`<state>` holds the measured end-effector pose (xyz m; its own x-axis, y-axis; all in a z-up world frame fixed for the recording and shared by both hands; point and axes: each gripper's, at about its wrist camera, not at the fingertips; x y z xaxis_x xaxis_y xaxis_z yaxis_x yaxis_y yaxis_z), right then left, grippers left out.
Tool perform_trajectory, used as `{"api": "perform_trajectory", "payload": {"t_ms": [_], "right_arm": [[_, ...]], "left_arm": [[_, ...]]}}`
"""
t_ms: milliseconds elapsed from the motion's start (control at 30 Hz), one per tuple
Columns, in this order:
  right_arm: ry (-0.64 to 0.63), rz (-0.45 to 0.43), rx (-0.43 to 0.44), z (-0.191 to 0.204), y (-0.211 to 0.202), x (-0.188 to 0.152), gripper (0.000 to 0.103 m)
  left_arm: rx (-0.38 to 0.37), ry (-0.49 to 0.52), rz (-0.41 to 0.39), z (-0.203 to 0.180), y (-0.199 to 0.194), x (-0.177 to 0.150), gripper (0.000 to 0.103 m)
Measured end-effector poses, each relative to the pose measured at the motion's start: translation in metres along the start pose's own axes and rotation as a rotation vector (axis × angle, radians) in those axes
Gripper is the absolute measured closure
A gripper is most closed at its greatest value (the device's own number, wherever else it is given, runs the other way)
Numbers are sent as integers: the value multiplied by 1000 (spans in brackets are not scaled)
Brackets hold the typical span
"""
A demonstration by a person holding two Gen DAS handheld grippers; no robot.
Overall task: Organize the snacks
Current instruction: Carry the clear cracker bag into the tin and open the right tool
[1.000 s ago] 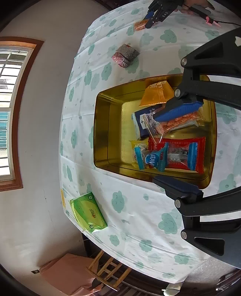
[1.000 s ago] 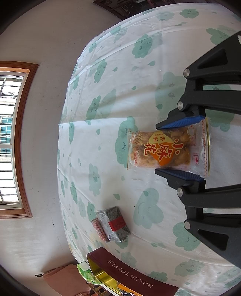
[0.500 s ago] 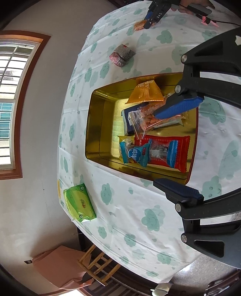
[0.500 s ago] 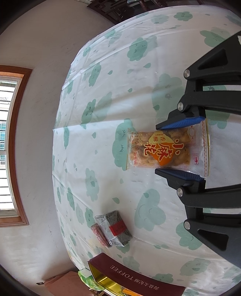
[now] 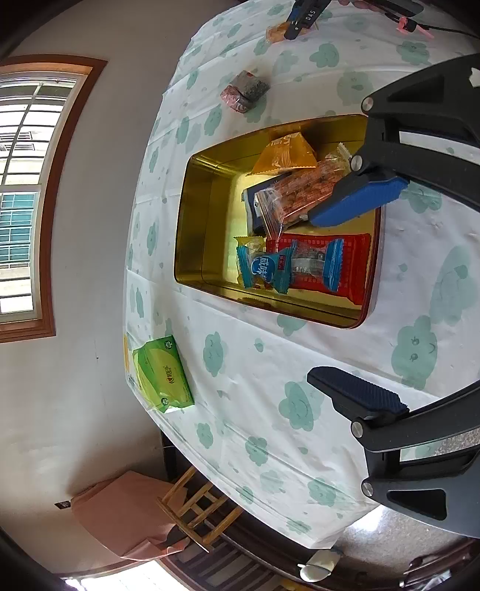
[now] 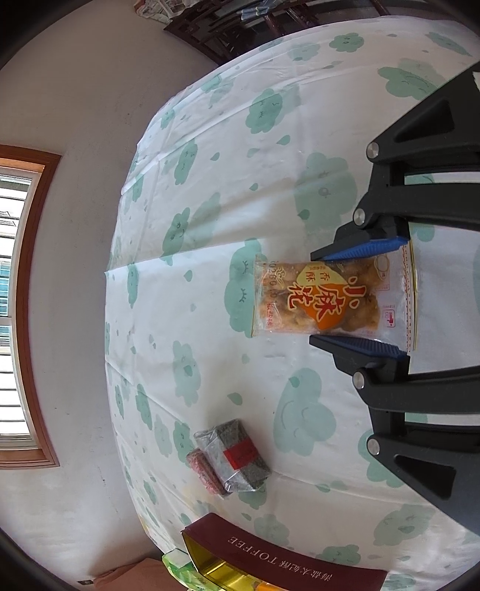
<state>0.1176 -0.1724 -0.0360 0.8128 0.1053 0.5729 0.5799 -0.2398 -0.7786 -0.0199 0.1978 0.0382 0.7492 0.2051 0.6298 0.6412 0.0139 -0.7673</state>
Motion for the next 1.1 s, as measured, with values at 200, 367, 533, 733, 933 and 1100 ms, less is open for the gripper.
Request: {"api": "perform_trajectory", "payload": {"t_ms": [200,367,533,733,933,1100], "right_arm": [[-14,-33,40,14,-28,5,65],[-48,-81,110,42,-61,12,65],[-83,-106,206,78,-89,17,65],[-127,-110,330,128,-115,20,65],[-200,-111,405,183,-131,17,65],[-257,-108,440,220,-138,13,65]], "left_arm": [[-9,-18,-10,7,-3,-2,24],[-8,-30,-20,13,-7,-3,20],[15,-64,-37,28,-13,-4,18],[58,-114,-35,52,-15,-7,17],[87,-154,-9,71,-11,-14,17],[104,-166,13,81,-7,-19,17]]}}
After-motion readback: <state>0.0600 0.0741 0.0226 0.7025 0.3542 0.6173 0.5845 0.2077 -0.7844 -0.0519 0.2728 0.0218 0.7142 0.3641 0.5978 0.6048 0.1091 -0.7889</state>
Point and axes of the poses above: each gripper's, at about its wrist camera, not at the fingertips, and y roughly the way its jaws point, z to its left, x to its top, and after that the axes turned 14 degrees about -x, right-handed
